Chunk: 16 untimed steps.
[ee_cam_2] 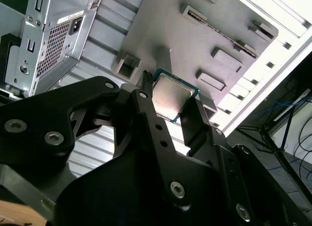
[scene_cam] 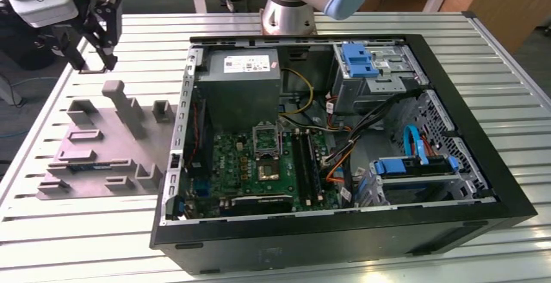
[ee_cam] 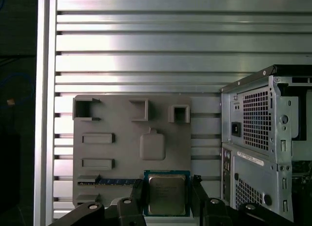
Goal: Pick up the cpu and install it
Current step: 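Pick up the cpu and move it towards the insertion slot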
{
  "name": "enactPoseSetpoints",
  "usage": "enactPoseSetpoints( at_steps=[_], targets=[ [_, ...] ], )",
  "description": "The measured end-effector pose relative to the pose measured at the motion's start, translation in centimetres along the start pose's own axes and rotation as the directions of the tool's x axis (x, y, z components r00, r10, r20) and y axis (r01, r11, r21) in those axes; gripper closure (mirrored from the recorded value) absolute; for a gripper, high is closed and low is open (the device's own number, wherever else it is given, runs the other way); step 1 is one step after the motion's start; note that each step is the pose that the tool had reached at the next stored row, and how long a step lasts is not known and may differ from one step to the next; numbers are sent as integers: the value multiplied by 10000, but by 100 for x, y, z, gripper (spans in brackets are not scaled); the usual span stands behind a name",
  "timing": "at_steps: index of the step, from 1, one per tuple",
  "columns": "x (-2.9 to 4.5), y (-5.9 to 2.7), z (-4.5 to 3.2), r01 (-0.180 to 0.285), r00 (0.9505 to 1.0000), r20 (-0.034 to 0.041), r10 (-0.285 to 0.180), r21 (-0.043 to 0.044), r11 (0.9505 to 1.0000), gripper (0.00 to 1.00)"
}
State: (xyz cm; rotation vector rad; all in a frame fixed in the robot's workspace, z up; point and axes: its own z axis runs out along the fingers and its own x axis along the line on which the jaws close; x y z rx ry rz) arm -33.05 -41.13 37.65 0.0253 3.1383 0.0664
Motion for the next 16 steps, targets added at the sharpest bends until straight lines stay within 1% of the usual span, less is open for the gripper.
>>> enactPoseSetpoints(
  at_steps=[16],
  targets=[
    [-126, 2, 1, -1, 10000, 0, 1, 0, 10000, 53]
  ],
)
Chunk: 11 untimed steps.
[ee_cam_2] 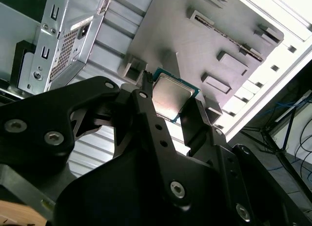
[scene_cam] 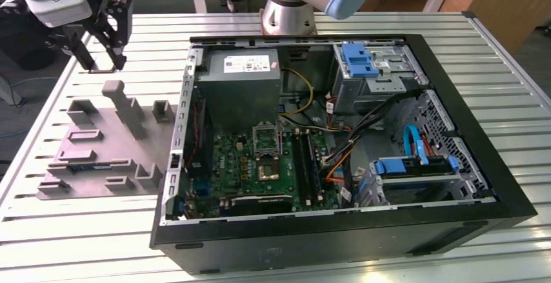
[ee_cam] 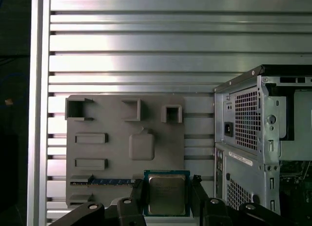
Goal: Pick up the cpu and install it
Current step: 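Pick up the cpu and move it towards the insertion slot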
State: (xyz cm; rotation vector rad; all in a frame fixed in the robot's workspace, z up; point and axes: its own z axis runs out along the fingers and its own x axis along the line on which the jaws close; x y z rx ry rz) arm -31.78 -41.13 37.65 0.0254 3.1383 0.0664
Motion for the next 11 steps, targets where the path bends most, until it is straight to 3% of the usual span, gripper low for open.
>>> enactPoseSetpoints(
  at_steps=[11],
  targets=[
    [-73, 1, 0, 0, 10000, -1, 0, 0, 10000, 53]
  ],
)
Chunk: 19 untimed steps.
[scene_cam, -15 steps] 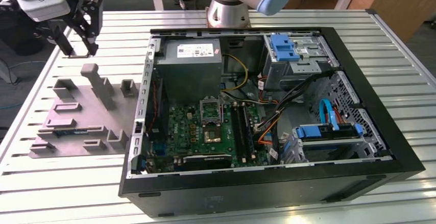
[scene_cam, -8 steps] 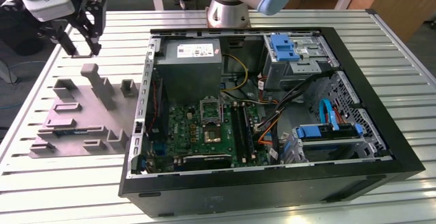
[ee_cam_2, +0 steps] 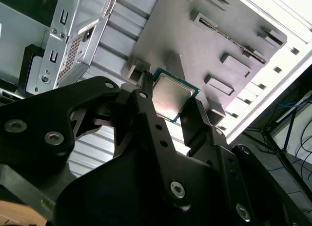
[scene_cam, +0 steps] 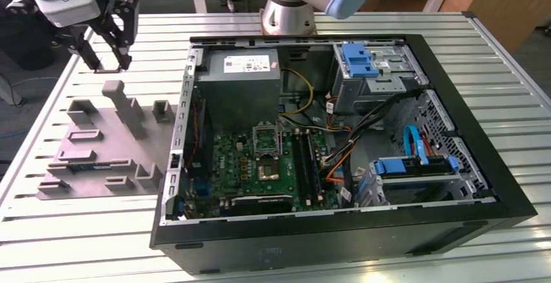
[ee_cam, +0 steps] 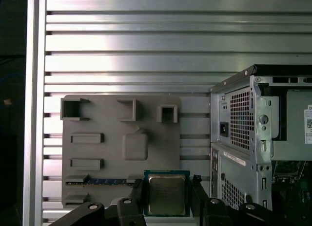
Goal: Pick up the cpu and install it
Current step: 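Pick up the cpu and move it towards the insertion slot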
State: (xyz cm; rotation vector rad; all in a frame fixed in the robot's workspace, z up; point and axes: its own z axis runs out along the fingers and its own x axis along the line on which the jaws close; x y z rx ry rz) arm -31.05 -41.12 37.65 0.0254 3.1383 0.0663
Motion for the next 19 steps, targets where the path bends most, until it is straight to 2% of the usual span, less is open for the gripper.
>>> enactPoseSetpoints(
  at_steps=[8, 19],
  targets=[
    [-18, 0, -1, 1, 10000, -1, -1, 1, 10000, 53],
    [-90, 1, 0, 0, 10000, -1, 0, 1, 10000, 53]
  ],
)
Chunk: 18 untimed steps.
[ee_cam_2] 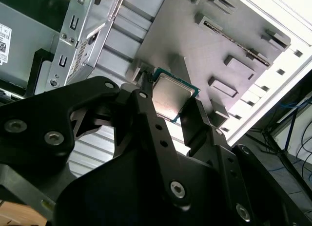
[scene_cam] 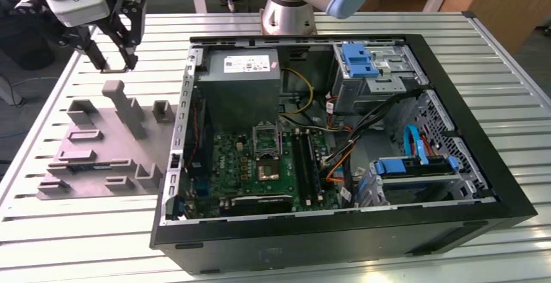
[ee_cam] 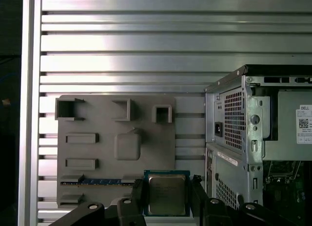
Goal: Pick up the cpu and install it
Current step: 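Pick up the cpu and move it towards the insertion slot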
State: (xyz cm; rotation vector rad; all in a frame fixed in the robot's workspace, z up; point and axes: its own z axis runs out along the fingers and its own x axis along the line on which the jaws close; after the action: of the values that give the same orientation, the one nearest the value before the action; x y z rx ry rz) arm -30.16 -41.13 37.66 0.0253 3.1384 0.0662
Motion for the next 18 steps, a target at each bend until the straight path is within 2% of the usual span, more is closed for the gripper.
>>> enactPoseSetpoints(
  at_steps=[18],
  targets=[
    [-121, 2, 0, 0, 10000, 0, 0, 0, 10000, 53]
  ],
)
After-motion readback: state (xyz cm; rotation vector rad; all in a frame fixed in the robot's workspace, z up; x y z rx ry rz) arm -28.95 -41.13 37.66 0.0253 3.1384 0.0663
